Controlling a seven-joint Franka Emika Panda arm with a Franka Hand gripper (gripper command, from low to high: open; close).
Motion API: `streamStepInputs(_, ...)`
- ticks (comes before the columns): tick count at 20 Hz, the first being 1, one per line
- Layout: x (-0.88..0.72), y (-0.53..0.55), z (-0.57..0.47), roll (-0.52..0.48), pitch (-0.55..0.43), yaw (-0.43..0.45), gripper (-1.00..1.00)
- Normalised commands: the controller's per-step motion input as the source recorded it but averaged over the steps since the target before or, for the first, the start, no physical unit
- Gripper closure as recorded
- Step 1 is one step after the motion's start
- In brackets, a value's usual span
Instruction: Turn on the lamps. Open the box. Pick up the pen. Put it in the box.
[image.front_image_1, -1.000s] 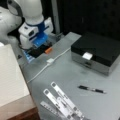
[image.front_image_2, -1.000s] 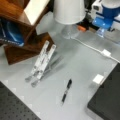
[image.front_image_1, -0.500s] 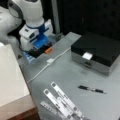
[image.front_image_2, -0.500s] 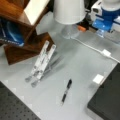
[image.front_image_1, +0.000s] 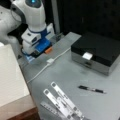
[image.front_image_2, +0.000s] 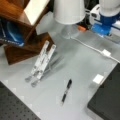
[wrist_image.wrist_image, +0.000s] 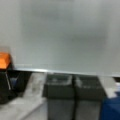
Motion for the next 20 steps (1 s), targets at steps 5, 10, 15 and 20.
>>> streamStepInputs(5, -0.57, 0.04, -0.61, 0.166, -0.456, -0.007, 1.00)
streamStepInputs(10, -0.66, 0.07, -0.57, 0.159, -0.500, -0.032, 1.00)
streamStepInputs(15, -0.80, 0.12, -0.49, 0.155, -0.525, -0.059, 1.00)
streamStepInputs(20, -0.89, 0.12, -0.45, 0.124, -0.559, -0.062, 1.00)
